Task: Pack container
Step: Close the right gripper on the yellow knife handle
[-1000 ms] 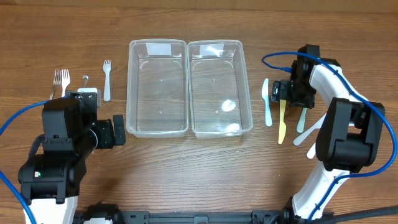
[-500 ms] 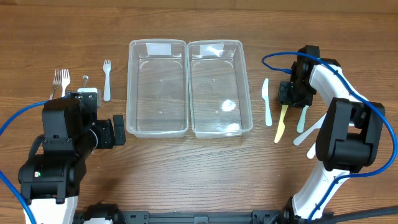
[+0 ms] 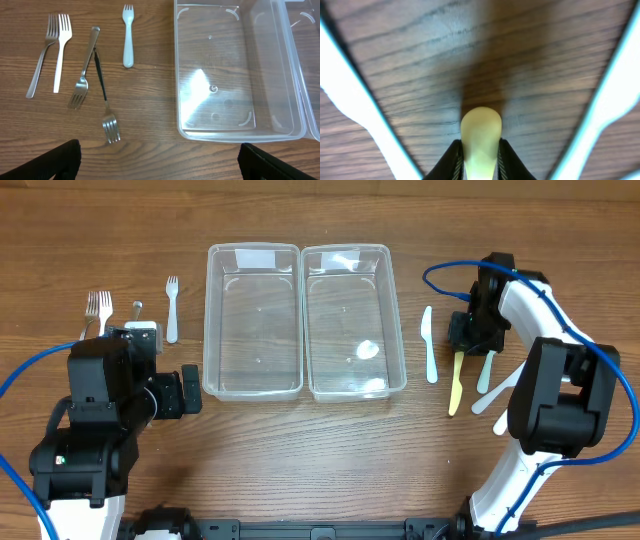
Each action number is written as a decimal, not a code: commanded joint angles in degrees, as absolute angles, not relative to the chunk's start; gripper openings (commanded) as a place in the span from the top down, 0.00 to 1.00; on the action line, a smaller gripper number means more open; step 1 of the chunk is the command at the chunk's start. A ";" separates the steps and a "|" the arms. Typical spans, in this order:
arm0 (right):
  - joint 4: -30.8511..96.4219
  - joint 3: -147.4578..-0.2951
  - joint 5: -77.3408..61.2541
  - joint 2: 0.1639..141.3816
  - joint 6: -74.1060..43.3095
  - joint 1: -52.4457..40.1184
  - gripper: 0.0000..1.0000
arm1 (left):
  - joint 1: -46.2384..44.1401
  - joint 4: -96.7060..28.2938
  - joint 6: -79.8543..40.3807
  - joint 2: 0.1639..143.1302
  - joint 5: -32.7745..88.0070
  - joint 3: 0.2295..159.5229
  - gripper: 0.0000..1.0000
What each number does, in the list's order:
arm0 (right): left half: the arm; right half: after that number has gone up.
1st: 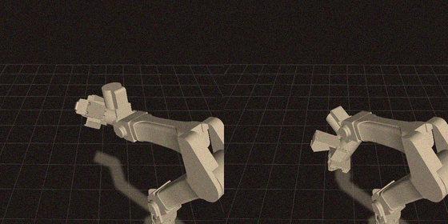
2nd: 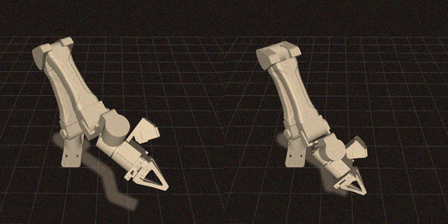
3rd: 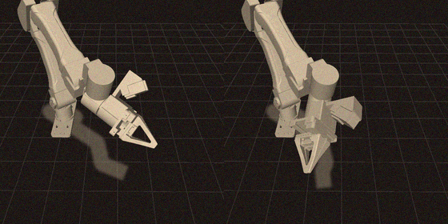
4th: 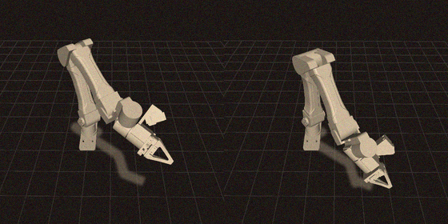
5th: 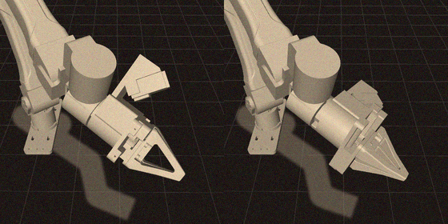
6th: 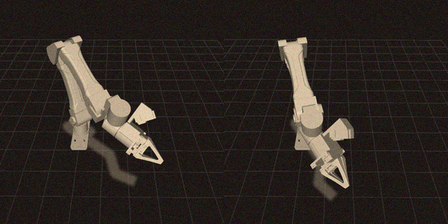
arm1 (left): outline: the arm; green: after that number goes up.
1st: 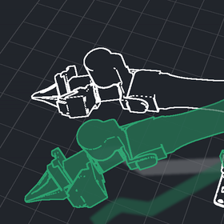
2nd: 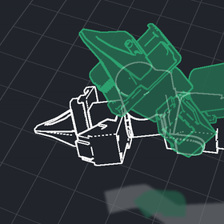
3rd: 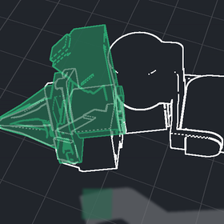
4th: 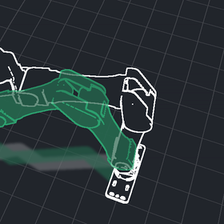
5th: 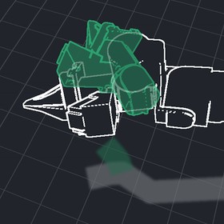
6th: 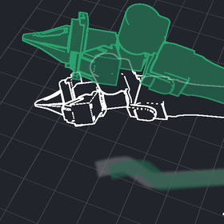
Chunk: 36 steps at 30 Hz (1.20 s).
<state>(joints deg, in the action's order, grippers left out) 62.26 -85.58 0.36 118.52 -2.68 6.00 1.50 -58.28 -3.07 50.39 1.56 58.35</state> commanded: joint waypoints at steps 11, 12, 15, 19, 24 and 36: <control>70.22 -109.89 3.53 103.66 -10.81 -15.99 0.96 | 1.48 -58.11 -3.84 50.26 2.39 59.94 0.00; 69.80 -109.89 4.01 103.72 -11.64 -16.40 0.96 | 1.48 -58.11 -3.84 50.26 2.39 59.94 0.00; 70.26 -109.89 5.32 103.72 -12.47 -15.20 0.96 | 1.48 -58.26 -3.84 50.26 2.39 59.94 0.00; 73.30 -109.89 5.37 103.72 -12.01 -9.13 0.91 | 1.48 -58.30 -3.84 50.26 2.39 59.94 0.00; 74.15 -104.03 5.30 103.74 -9.78 -1.78 0.59 | 1.48 -58.41 -3.86 50.26 2.39 59.94 0.00; 46.41 -71.02 4.84 103.85 -2.44 -0.58 0.47 | 1.48 -58.46 -3.86 50.26 2.42 59.94 0.00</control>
